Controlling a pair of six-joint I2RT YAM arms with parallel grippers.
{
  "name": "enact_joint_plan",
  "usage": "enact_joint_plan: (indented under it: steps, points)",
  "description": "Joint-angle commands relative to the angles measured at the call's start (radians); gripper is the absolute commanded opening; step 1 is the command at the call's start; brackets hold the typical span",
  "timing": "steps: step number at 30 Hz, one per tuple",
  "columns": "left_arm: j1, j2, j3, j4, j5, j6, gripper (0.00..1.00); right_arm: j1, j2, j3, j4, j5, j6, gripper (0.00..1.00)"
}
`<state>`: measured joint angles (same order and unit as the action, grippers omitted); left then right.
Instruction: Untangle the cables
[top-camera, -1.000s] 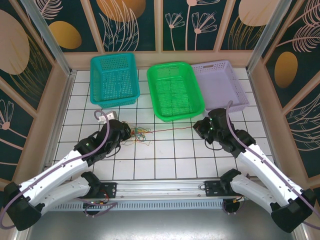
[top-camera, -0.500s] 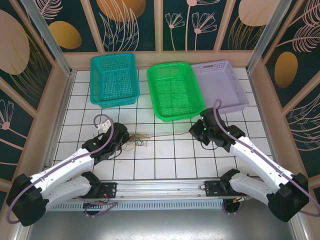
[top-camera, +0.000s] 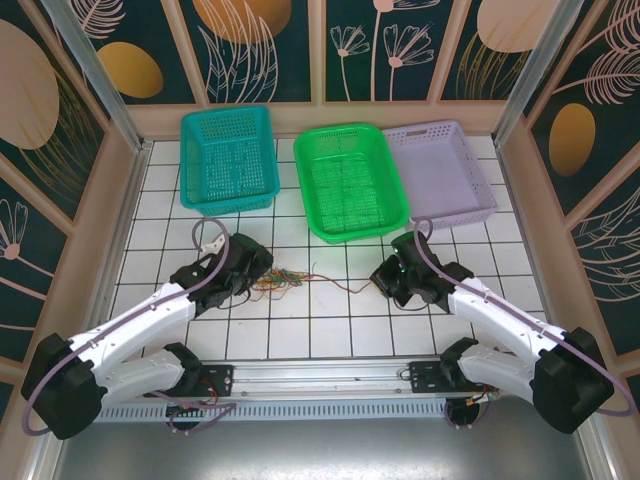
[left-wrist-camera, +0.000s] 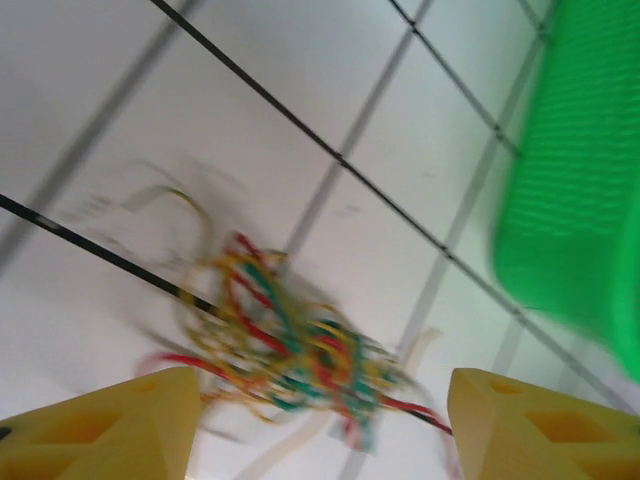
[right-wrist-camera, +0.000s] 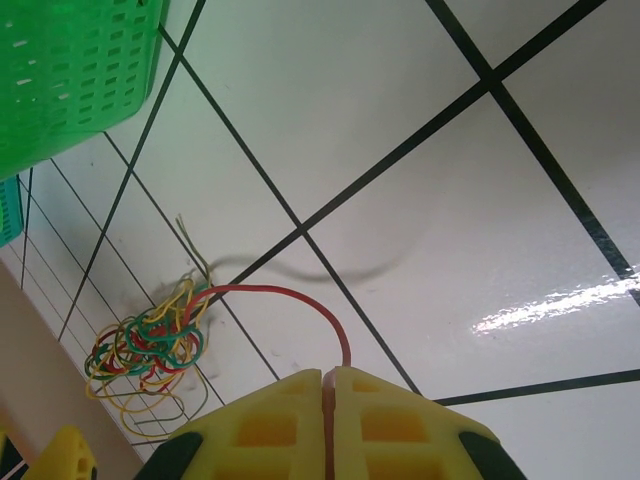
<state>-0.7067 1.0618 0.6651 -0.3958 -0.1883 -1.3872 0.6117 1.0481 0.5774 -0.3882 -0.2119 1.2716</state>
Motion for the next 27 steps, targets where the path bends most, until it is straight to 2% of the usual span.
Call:
enact_joint_plan:
  steps: [1, 5, 11, 17, 22, 27]
  points:
    - [-0.066, 0.042, 0.038, 0.044, 0.149, -0.201, 0.69, 0.003, -0.003, 0.009, 0.009, -0.009, 0.021, 0.0]
    - [-0.112, 0.19, 0.149, -0.016, 0.138, -0.137, 0.66, 0.0, 0.003, 0.025, -0.003, -0.008, 0.019, 0.0]
    - [-0.117, 0.335, 0.157, -0.001, 0.126, -0.064, 0.65, -0.011, 0.019, 0.061, -0.04, -0.011, 0.012, 0.0]
    - [-0.133, 0.416, 0.154, 0.02, 0.119, -0.06, 0.62, -0.03, 0.023, 0.068, -0.034, -0.027, 0.02, 0.0]
    - [-0.133, 0.47, 0.127, 0.111, 0.113, -0.068, 0.44, -0.036, 0.019, 0.056, -0.028, -0.043, 0.031, 0.0]
    - [-0.133, 0.511, 0.154, 0.077, 0.073, -0.021, 0.19, -0.052, 0.001, 0.044, -0.039, -0.042, 0.033, 0.0]
